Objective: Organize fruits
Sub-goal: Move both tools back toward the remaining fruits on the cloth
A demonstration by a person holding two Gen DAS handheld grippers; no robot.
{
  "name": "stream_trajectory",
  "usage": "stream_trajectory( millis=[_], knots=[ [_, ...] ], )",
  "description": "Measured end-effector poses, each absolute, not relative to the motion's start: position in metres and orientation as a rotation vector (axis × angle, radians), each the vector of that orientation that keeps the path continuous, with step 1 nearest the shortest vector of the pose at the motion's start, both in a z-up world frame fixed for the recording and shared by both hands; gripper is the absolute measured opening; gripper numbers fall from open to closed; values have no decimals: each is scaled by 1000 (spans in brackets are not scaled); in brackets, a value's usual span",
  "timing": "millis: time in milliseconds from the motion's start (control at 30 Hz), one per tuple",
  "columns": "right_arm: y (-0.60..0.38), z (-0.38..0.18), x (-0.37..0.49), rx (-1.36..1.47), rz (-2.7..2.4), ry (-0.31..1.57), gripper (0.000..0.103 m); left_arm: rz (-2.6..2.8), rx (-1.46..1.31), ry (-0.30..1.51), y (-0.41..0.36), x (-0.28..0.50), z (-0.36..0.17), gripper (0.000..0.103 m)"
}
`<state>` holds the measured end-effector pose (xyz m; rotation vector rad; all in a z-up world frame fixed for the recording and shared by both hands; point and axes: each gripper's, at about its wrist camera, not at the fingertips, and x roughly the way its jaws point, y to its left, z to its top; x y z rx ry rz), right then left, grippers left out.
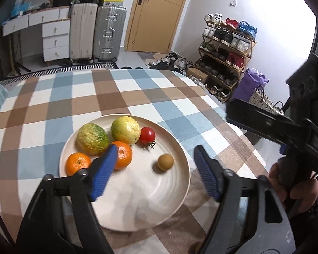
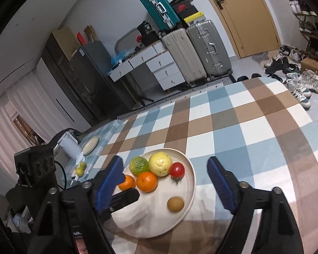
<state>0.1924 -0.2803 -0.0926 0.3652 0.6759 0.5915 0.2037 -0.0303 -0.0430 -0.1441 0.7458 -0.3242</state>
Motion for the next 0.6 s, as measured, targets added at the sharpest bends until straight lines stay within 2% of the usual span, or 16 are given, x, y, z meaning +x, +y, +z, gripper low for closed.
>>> stream_trajectory(
  millis=[67,200,267,600],
  knots=[
    [-283,-89,180,363,583,664,96,-318,-142,732,-30,193,-35,81],
    [-290,-84,156,368,577,639,99,-281,-118,713,-30,172,-21,93],
    [-292,-82,144,377,579,628,102,-278,-116,696,-30,159,-14,102],
    [-294,-73,88,344,586,592,103,-233,-90,655,-30,103,7,102]
  ],
)
